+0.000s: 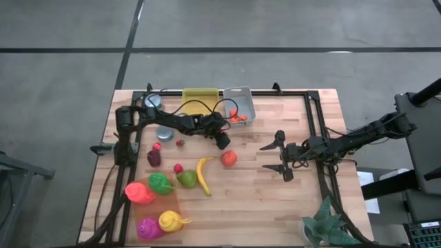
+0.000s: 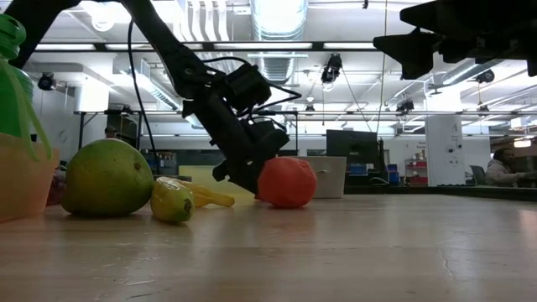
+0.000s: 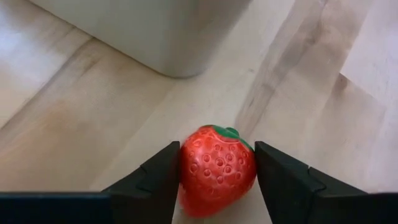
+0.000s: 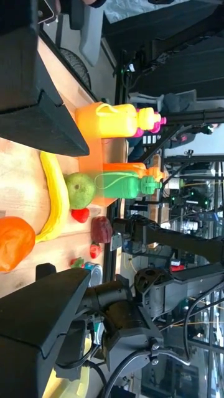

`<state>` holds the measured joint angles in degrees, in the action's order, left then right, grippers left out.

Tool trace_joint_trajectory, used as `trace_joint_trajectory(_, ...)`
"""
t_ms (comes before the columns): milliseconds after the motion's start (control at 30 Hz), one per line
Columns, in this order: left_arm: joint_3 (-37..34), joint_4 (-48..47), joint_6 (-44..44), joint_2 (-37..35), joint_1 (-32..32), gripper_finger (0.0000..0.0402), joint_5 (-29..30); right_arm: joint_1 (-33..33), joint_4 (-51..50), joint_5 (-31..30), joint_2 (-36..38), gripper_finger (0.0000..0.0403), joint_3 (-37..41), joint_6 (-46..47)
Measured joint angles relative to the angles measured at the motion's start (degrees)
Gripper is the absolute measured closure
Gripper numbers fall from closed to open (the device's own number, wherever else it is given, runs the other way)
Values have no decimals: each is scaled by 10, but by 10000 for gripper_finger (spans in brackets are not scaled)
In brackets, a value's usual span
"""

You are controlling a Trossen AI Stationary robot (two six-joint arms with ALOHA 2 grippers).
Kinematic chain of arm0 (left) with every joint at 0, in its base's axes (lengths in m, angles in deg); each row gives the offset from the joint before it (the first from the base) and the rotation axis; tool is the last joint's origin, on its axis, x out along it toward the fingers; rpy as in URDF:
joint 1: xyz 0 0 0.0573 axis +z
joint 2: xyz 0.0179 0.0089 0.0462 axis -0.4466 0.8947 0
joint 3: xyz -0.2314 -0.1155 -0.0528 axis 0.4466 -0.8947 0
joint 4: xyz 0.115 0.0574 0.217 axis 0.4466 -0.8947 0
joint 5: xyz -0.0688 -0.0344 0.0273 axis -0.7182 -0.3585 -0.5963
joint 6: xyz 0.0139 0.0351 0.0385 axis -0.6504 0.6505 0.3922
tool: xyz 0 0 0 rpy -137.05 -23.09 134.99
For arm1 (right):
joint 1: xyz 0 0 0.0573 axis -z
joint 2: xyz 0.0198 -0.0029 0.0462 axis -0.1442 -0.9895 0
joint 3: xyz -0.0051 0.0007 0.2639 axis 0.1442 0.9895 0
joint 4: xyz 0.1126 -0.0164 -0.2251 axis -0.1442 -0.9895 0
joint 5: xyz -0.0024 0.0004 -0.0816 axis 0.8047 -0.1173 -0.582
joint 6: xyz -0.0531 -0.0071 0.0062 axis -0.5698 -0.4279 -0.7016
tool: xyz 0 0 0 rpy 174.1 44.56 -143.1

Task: Pick & Place Food Item
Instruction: Put the red strawberry into the gray bin

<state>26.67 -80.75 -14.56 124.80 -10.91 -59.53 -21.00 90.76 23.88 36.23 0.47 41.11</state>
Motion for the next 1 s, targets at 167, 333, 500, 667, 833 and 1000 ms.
trace_joint_trajectory(167,-1,-16,-1,-19,-4,211,-8,0,0,0,0,97,0,0)
trace_joint_trajectory(333,-1,-14,-1,-42,-4,211,1,0,0,0,0,97,0,0)
trace_joint_trajectory(500,-1,-9,-1,-68,-6,211,5,0,0,0,0,97,0,0)
trace_joint_trajectory(667,0,32,-1,-86,-6,211,24,0,-1,0,0,97,0,0)
trace_joint_trajectory(833,2,91,1,-102,-6,211,66,0,-1,0,0,97,0,0)
trace_joint_trajectory(1000,43,103,5,-98,-1,211,123,0,-1,0,0,97,0,0)
